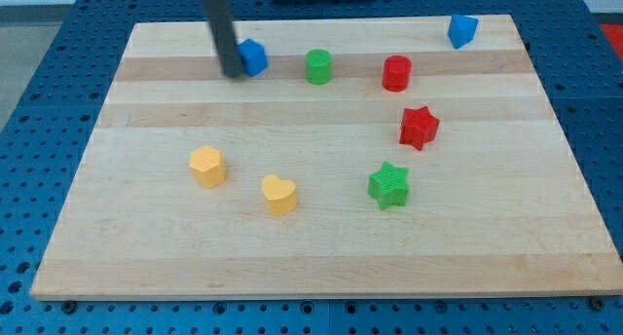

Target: Move the blue cube to the top right of the green circle

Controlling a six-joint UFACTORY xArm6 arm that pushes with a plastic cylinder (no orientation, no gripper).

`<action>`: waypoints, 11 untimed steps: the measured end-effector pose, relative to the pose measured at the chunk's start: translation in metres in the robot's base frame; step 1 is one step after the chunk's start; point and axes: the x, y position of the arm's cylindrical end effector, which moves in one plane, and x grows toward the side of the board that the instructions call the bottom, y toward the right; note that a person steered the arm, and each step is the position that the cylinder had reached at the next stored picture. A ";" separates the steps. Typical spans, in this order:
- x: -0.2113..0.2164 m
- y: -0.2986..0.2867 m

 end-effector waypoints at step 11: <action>-0.043 0.117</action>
